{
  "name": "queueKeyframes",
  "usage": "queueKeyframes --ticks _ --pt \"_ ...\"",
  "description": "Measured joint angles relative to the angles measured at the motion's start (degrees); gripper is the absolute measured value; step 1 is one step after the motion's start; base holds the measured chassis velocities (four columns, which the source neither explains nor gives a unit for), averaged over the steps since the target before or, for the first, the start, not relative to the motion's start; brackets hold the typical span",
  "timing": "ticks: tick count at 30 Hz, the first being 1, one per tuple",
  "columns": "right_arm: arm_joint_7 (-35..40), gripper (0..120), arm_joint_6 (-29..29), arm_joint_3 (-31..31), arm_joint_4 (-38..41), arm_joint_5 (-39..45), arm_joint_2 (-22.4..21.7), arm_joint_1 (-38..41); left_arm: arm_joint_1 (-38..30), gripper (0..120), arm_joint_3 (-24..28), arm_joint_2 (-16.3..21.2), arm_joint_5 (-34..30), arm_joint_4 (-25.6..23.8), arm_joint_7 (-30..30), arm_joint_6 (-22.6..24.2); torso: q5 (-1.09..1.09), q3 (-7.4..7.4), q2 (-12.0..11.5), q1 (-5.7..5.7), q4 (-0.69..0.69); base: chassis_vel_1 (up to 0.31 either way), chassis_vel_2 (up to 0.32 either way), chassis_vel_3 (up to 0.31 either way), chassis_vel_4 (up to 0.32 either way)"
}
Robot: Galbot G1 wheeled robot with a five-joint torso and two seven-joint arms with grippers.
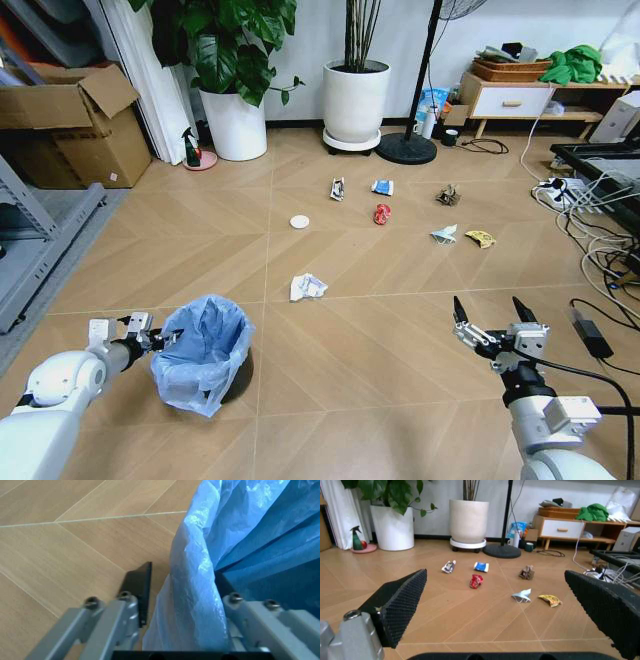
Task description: Pick up the trash bin and place the garbage on the floor into it.
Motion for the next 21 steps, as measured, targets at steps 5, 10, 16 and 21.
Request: queueKeyframes --ticks 5,10,16,21 --pt "0.1 100 0.0 0.0 -0.1 0.0 0.1 0.1 0.1 11 0.1 0.2 0.2 -0.2 0.4 0.0 -0.02 0.01 0.0 0.00 -0.01 0.000 0.000 0.000 0.000" --pt "0.2 100 0.0 -0.1 -0.1 -0.1 0.1 0.2 0.2 0 0.0 0.2 0.3 -0.4 0.8 0.0 -0.03 0.01 0.0 0.00 -0.01 0.000 0.000 0.000 0.000" --pt "1.0 100 -0.8 -0.1 0.0 0.1 -0.4 0.9 1.9 0 -2.2 -0.1 -0.5 -2.0 -0.1 0.2 -0.07 0.02 0.0 0.01 -0.01 0.000 0.000 0.000 0.000" --pt "1.4 100 -1.4 0.0 0.0 0.5 -0.7 1.4 3.6 0 -4.7 -0.1 -0.5 -4.0 -0.8 -0.3 -0.01 0.02 0.0 0.00 0.00 0.000 0.000 0.000 0.000"
